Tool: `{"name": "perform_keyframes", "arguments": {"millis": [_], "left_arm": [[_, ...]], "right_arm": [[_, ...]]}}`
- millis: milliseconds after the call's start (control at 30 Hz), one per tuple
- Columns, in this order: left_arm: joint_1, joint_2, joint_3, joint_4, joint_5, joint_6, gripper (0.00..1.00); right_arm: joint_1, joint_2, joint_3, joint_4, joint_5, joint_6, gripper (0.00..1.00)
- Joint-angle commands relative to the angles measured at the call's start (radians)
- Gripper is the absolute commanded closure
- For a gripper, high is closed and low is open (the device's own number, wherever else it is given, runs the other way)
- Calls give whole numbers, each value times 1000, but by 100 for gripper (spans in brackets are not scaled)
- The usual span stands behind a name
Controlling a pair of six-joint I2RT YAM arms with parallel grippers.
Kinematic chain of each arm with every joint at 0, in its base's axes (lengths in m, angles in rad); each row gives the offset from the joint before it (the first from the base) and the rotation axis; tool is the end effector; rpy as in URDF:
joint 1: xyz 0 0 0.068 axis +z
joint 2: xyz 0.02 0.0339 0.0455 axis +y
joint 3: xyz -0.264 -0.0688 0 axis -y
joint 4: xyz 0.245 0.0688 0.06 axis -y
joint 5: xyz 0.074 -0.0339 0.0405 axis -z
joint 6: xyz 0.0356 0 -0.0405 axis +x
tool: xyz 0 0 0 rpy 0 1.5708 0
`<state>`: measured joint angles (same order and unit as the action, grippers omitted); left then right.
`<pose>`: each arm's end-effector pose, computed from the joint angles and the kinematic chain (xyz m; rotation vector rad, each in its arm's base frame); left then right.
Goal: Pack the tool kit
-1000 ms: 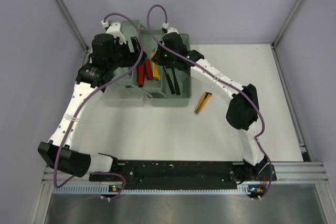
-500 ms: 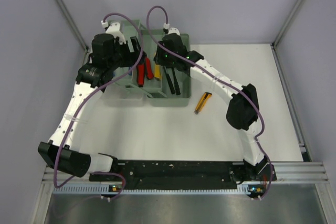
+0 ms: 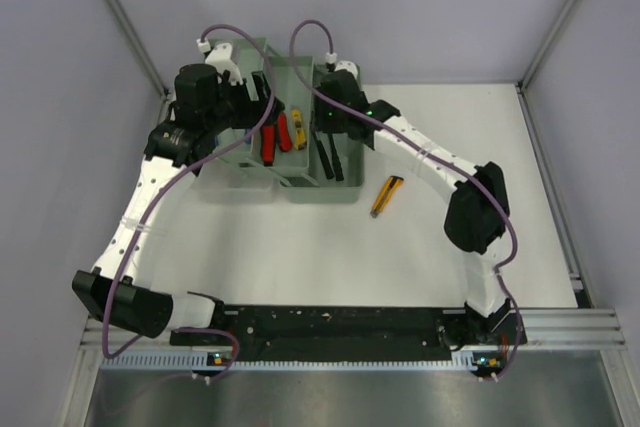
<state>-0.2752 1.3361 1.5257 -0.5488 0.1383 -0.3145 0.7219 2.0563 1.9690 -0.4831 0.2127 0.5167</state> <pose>0.2779 -0.0836 0.4370 0.0555 1.9617 -0.5245 0.3683 0.3142 0.3267 -0.0961 2.1664 0.4986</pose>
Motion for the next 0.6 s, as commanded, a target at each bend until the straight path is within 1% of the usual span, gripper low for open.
{"name": "perform_keyframes", "arguments": {"millis": [0,133,233,300,333,467,567], "left_arm": [[4,-21,7,52,81,11,14],[4,-21,5,61,87,9,14],[4,-18,7,67,89,3,14],[4,-15,10,67,89,2,14],[4,-14,14,64,83,-3,14],[4,-11,22,53,57,-5,14],[4,-11,22,52,53,-5,14]], "right_arm": [[-77,-232,-173,-29,94,60,58],[-154,-379,-382,-34,143,135,55],[-200,-435,-504,-46,157,173,48],[-222,-447,-565,-57,163,200,41],[-226,-450,-593,-57,159,206,40],[-236,-435,-670,-68,137,256,39],[-237,-395,-691,-77,116,289,39]]}}
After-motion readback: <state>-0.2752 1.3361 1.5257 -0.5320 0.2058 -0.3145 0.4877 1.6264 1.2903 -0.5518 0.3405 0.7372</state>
